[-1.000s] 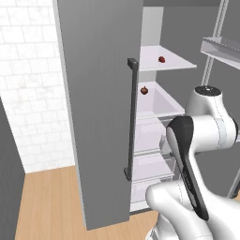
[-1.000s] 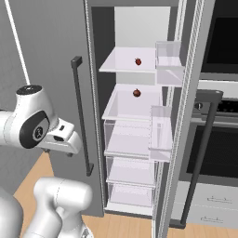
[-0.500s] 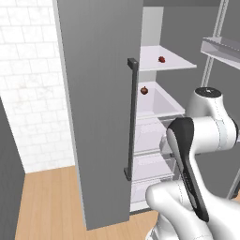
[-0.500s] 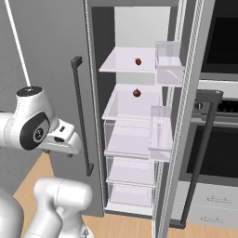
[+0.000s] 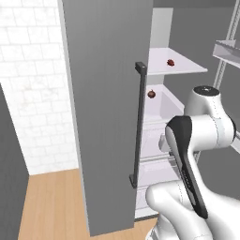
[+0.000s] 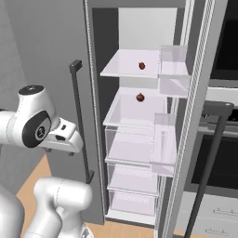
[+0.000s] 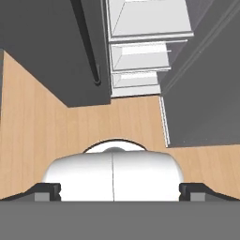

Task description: Take the strawberry from the fridge and place it on top of the pancake, located on the dining counter.

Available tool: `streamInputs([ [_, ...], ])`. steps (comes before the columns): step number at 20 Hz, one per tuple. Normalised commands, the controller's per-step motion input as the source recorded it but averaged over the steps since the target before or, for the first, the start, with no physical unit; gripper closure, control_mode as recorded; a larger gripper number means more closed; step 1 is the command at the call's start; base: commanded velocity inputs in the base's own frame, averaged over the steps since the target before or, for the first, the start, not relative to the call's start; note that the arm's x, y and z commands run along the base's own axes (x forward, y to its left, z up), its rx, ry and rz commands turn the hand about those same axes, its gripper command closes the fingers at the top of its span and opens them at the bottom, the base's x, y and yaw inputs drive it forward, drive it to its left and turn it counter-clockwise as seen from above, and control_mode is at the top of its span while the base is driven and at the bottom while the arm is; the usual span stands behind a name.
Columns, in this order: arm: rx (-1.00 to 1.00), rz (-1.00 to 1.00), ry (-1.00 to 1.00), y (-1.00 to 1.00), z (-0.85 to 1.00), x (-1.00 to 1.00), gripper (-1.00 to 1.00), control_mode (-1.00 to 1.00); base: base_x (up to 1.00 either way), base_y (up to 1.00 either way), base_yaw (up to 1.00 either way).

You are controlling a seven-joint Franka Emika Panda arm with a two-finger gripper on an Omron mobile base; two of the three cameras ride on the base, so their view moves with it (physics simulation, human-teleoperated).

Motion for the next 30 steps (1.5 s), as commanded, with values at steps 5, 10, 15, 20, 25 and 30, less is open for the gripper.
streamInputs([
  [5,0.0,0.0,0.0,0.0,0.0,0.0,-1.0,1.0,0.05,-0.36,-0.01],
  [10,0.0,0.0,0.0,0.0,0.0,0.0,-1.0,1.0,0.04,-0.4,-0.21],
  [15,0.0,0.0,0.0,0.0,0.0,0.0,-1.0,1.0,0.09,-0.2,-0.24],
  [20,0.0,0.0,0.0,0.0,0.0,0.0,-1.0,1.0,0.3,-0.12,-0.31],
  [25,0.0,0.0,0.0,0.0,0.0,0.0,-1.0,1.0,0.46,-0.03,-0.13],
  [30,0.0,0.0,0.0,0.0,0.0,0.0,-1.0,1.0,0.59,0.0,0.02],
])
